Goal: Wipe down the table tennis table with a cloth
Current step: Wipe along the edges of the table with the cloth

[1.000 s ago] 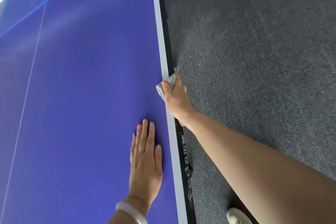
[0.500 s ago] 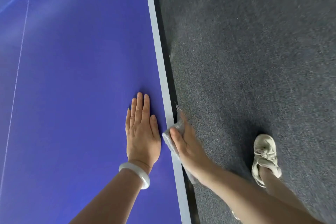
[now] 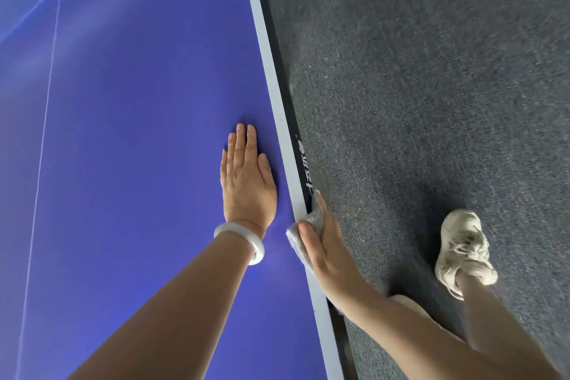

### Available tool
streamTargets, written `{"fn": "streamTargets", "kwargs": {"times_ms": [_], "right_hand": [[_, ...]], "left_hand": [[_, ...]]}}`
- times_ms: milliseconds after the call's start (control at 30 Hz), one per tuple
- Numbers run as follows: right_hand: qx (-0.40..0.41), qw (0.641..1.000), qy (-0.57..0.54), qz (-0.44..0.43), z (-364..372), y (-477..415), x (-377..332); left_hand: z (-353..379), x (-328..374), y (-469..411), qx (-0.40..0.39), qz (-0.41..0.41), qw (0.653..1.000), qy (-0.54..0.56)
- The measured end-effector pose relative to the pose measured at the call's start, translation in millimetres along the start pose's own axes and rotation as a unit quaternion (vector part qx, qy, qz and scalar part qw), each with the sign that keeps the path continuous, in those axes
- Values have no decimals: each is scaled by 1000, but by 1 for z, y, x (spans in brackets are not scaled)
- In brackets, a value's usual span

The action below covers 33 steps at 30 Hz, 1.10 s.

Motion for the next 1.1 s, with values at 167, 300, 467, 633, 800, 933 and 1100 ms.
{"fn": "streamTargets", "kwargs": {"times_ms": [167, 300, 467, 633, 800, 933, 1100], "right_hand": [[43, 998, 33, 15, 4, -76, -30], [66, 997, 25, 11, 4, -89, -48], [43, 998, 41, -6, -2, -7, -10], [33, 998, 52, 25, -6, -5, 0], [35, 998, 42, 20, -4, -6, 2], [26, 999, 34, 28, -4, -7, 3], [43, 999, 22, 14, -4, 6, 1]], "left_hand": [[1, -3, 1, -3, 3, 1000, 20], [0, -4, 1, 3, 3, 999, 33], [-1, -6, 0, 17, 5, 999, 38], [-5, -16, 3, -3, -43, 976, 214], [-10, -6, 58, -34, 15, 982, 186], [-9, 1, 115, -28, 85, 993, 79], [-5, 6, 140, -26, 54, 998, 8]]}}
Point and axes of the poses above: each hand's wrist, its own y-axis away from the middle knuckle, its own z-axis out of the palm, x = y × z, the point moved 7 cm from there along -y, towards the middle knuckle, and after that the axes turned 15 degrees about -y, right-handed, at the moved point
